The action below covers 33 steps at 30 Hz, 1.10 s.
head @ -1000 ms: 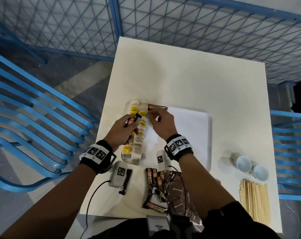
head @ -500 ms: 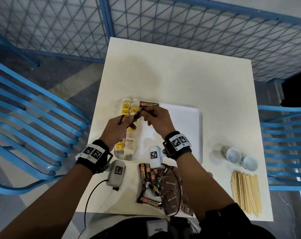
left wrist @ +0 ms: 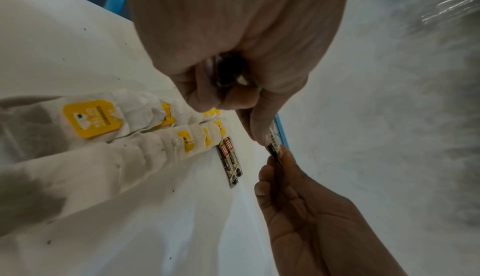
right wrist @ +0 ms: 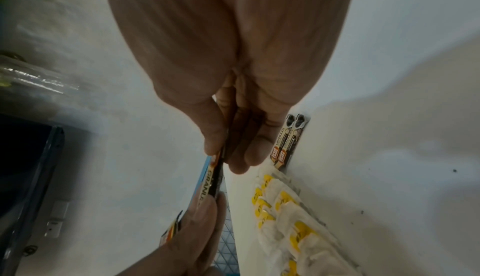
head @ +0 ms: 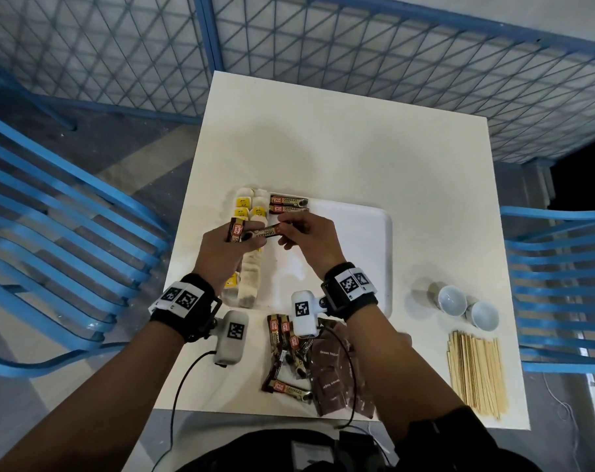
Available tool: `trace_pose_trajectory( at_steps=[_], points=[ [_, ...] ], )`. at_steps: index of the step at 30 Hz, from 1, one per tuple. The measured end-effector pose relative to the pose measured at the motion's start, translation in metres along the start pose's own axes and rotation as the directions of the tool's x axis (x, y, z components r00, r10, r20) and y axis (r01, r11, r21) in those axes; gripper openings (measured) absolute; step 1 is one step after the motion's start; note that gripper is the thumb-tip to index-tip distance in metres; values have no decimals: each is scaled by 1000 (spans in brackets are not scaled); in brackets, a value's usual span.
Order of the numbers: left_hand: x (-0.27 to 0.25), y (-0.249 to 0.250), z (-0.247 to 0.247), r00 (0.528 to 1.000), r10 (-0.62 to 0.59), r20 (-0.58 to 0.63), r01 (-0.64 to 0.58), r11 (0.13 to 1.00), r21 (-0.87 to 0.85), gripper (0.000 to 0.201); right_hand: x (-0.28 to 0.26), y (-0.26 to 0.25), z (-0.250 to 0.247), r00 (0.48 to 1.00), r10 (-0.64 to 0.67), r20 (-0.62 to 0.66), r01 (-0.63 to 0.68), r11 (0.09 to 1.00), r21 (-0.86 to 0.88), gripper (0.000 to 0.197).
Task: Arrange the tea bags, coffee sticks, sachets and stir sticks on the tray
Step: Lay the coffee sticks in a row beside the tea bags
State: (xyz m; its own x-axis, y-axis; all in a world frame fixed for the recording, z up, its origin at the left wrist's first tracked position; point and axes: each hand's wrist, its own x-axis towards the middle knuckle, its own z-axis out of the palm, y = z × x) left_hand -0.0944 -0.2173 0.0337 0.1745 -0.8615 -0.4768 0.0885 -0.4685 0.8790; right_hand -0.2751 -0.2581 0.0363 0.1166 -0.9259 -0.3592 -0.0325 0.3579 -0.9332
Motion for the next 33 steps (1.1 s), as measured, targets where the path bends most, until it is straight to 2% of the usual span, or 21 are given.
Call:
trace_pose_trajectory(
  at_steps=[9, 14, 16, 20, 26, 30, 33],
  points=[
    [-7, 3, 4, 1000, -10, -20, 10, 1000, 9, 28, -1, -1, 1, 997, 9, -70, -3, 997, 82, 19],
    [-18, 8, 14, 991, 18, 133, -46, 976, 212, 18, 6, 0, 11, 993, 22, -120, -17, 999, 43, 14],
    [-18, 6, 13, 995, 21, 93, -42, 973, 228, 21, 9, 1, 13, 997, -34, -71, 30, 998, -64, 14],
    [-8, 5, 7, 997, -54, -52, 58, 995, 81, 39, 9, -1, 15, 998, -42, 50, 52, 972, -227, 18],
    [-2, 7, 2, 998, 0, -67, 6, 996, 87, 26, 3, -6, 10, 986, -13, 168, 64, 951, -303, 33],
    [3, 4, 1, 993, 21, -117, -5, 992, 129, 34, 1, -4, 5, 960, 71, 272, 25, 942, -336, 20],
    [5, 3, 0, 980, 59, -188, -28, 986, 165, 42, 2, -2, -3, 951, 73, 300, 26, 949, -313, 16]
  ],
)
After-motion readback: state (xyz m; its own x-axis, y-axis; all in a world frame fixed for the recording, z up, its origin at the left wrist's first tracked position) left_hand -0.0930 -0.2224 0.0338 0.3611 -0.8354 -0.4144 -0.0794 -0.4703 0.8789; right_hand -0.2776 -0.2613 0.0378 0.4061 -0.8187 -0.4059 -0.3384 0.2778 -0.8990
